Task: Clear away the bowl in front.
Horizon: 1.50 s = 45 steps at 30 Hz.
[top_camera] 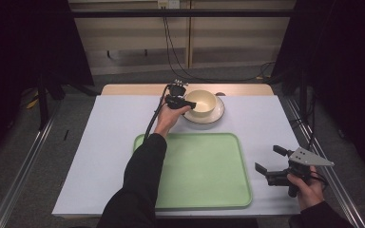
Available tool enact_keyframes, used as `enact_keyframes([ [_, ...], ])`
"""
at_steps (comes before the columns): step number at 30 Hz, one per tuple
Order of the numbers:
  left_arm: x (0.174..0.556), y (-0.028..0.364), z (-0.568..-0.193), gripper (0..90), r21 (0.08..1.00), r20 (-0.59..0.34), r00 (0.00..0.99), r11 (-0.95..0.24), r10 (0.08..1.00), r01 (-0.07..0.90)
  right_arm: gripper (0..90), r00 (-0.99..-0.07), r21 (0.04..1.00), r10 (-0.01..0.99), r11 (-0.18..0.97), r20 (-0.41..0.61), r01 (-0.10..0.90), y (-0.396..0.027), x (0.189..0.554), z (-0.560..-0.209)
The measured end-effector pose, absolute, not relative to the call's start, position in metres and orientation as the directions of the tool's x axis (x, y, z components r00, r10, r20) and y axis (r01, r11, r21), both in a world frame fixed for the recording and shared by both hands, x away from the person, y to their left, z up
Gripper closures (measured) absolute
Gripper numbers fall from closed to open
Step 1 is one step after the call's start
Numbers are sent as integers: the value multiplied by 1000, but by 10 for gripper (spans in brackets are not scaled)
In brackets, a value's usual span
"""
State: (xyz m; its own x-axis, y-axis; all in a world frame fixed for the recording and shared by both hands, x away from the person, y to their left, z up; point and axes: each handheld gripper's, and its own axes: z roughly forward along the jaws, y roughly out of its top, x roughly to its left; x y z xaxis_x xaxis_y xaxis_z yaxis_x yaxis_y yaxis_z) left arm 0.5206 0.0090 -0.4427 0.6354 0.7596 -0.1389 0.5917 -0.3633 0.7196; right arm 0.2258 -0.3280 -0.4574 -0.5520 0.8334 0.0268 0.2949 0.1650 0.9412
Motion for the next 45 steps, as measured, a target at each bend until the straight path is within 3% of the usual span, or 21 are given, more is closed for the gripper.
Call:
enact_keyframes([
  [16, 529, 4, -448, 566, 618, -181, 606, -390, 775, 683, 12, -557, 933, 830, 173, 35, 315, -325, 226, -460],
  [27, 530, 3, -451, 659, 607, -213, 565, -345, 797, 716, 12, -552, 941, 833, 162, 31, 297, -328, 226, -458],
  [38, 533, 0, -456, 644, 574, -247, 532, -320, 810, 754, 12, -554, 941, 832, 164, 30, 297, -328, 226, -458],
  [42, 533, 1, -457, 773, 576, -244, 497, -288, 833, 765, 12, -549, 942, 835, 161, 28, 293, -328, 226, -458],
  [45, 533, 2, -456, 810, 586, -276, 495, -264, 824, 766, 12, -549, 940, 835, 170, 23, 297, -327, 226, -458],
])
